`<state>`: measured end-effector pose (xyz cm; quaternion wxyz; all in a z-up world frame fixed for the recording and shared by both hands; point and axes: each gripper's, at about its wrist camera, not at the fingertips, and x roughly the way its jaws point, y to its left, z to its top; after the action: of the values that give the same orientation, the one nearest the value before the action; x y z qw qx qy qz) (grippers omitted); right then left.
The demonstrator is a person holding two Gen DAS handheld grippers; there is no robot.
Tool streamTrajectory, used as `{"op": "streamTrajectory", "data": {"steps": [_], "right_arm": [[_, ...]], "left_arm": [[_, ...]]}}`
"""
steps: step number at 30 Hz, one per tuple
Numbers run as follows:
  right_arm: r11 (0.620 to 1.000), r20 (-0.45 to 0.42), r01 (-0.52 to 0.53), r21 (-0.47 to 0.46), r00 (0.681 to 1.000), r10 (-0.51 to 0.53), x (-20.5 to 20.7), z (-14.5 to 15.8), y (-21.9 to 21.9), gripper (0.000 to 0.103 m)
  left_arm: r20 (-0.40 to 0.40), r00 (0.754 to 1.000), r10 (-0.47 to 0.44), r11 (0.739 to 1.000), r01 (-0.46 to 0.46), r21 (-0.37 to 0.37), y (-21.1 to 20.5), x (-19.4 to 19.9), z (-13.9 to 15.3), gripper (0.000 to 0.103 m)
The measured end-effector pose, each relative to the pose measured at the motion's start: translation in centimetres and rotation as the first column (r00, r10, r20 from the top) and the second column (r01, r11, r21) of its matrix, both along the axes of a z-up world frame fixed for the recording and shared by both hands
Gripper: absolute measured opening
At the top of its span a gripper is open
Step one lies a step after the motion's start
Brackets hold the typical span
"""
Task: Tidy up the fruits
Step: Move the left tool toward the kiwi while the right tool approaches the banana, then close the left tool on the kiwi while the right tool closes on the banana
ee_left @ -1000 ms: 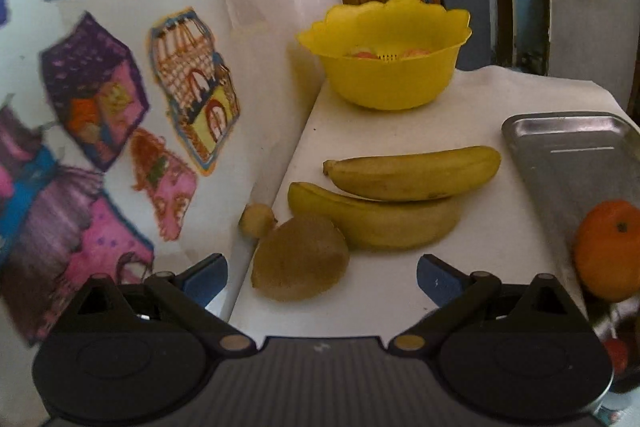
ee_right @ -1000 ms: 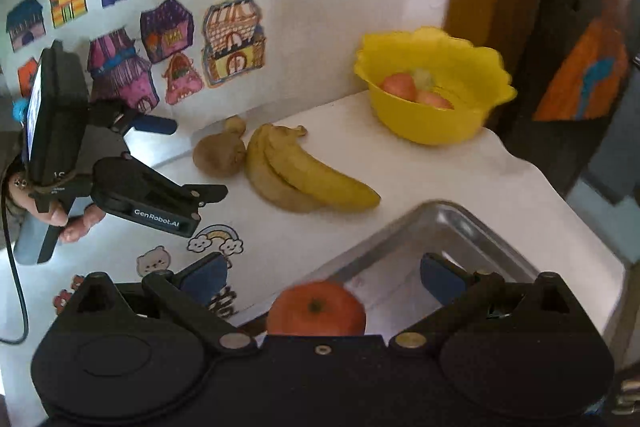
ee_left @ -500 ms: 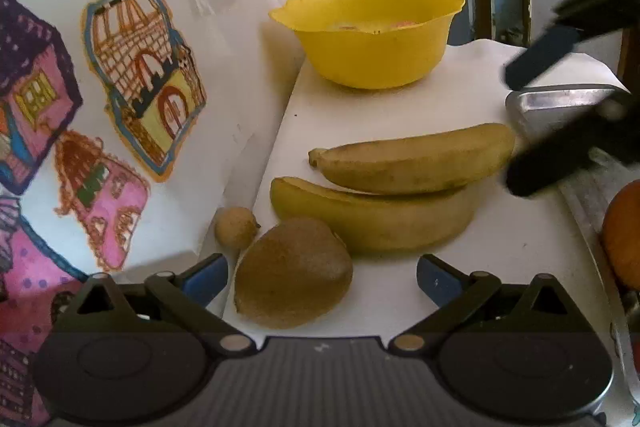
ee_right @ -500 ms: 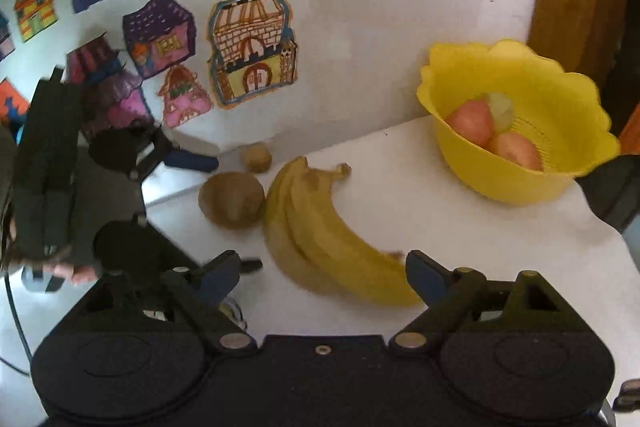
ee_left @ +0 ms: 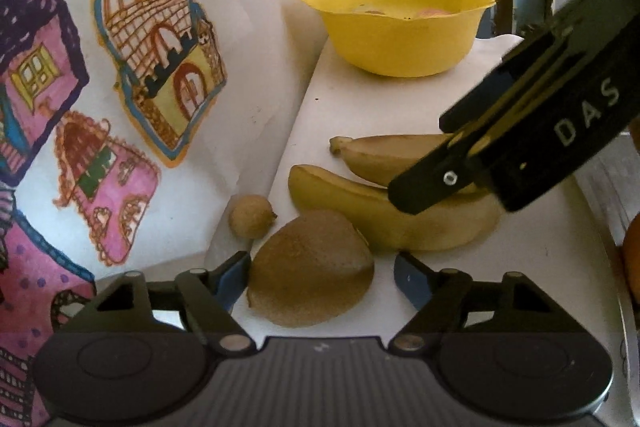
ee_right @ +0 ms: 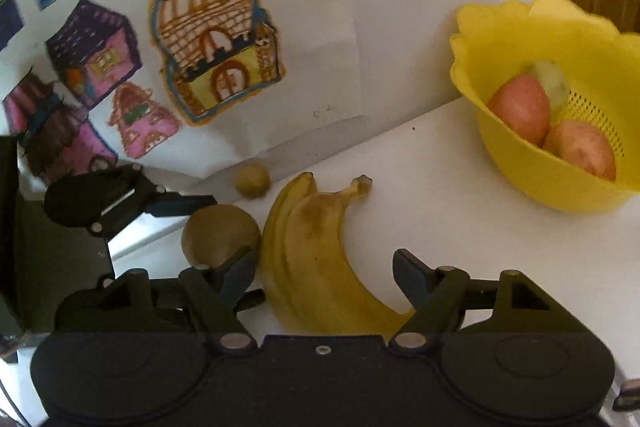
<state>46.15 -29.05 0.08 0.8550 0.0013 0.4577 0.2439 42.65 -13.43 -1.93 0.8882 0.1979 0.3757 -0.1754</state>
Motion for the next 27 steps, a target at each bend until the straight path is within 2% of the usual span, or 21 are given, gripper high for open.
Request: {"op": "streamTrajectory", "data": {"steps": [3,7,16,19,22,27], "right_arm": [[1.0,-0.014,0.03,0.01,0.999,-0.03,-0.3,-0.5,-0.1,0.065],[0.999,0.0,0.051,0.007,0.999,-0.051,-0.5,-0.5,-0.4,0.056],[0.993,-0.038,0.116,0.022,0.993,-0.115,-2.3,-0.4,-1.3,0.04],[0.991,-0.04,0.129,0.034,0.991,-0.128,-2.9,-0.3,-1.3,0.041],[0.989,-0.045,0.144,0.043,0.989,-0.142,-2.7,-0.5,-1.2,0.041],[0.979,-0.045,0.196,0.057,0.98,-0.193,-2.3,-1.0,-1.2,0.041]], "left_arm": [[0.003,1.0,-0.008,1.0,0.008,0.0,0.2,0.0,0.1,0.081],[0.011,1.0,0.025,1.0,-0.025,0.006,0.5,0.1,0.1,0.066],[-0.068,0.998,0.013,1.0,-0.014,-0.021,1.4,-1.4,1.1,0.066],[-0.067,0.998,-0.001,1.0,0.0,-0.017,1.7,-1.7,1.3,0.068],[-0.06,0.998,-0.014,1.0,0.013,-0.015,1.6,-0.9,0.8,0.074],[-0.07,0.998,-0.006,0.998,0.002,-0.06,1.4,-0.1,0.3,0.077]]}}
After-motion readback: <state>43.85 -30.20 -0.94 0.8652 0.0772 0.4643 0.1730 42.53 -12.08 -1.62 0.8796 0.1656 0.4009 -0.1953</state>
